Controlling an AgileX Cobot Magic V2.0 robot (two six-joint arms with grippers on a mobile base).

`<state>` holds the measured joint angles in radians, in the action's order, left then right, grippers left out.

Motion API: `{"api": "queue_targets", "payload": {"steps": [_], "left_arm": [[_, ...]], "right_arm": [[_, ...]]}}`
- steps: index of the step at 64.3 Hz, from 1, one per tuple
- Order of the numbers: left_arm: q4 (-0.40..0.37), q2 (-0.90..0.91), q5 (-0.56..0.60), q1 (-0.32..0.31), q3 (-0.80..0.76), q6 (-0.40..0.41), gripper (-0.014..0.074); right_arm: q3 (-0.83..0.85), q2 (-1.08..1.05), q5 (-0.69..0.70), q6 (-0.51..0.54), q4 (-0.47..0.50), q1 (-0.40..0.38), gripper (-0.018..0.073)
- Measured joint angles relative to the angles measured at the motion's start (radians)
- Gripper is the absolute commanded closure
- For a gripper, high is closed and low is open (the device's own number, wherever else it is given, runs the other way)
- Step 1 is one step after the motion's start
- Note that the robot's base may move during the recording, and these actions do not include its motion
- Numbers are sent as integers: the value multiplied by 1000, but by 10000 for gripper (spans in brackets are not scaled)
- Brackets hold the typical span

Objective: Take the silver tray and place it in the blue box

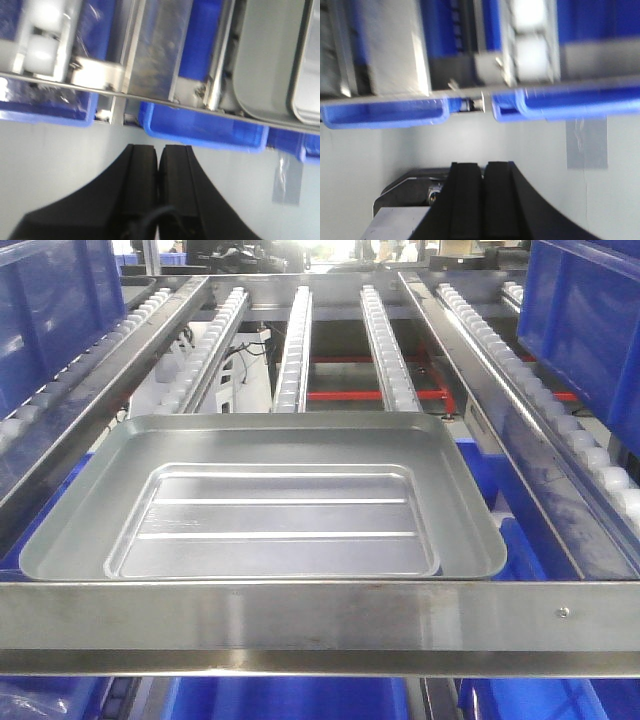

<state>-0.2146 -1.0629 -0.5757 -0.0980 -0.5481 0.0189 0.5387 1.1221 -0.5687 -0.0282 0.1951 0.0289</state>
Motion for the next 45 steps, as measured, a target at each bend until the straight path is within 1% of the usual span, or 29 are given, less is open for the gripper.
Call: {"api": "queue_targets", "payload": {"steps": [3,7,12,13,16,19,22,27,31,37,45], "left_arm": [[-3,-23,0,-40,-23,8,603],[27,-59,0,-100,-63,58,603],[126,-107,0,-170,-110,181,603],[150,-116,0,-183,-120,224,603],[248,-152,-5,-225,-152,322,603],[316,-196,-20,-265,-187,401,603],[348,-230,-28,-299,-225,443,603],[364,-292,-32,-344,-277,479,603],[369,-348,-38,-376,-337,492,603],[369,-419,-64,-404,-408,497,603],[369,-506,-105,-416,-493,497,603]], "right_arm": [[32,18,0,-25,-18,27,499],[84,53,0,-103,-63,80,499],[134,94,0,-199,-133,141,499],[149,107,0,-232,-159,162,499],[185,141,-4,-312,-223,212,499],[223,180,-12,-392,-287,264,499],[262,221,-20,-461,-339,314,499],[329,293,-28,-524,-377,378,499],[392,360,-37,-547,-378,419,499],[469,447,-54,-555,-371,449,501],[574,546,-75,-557,-362,461,501]]}}
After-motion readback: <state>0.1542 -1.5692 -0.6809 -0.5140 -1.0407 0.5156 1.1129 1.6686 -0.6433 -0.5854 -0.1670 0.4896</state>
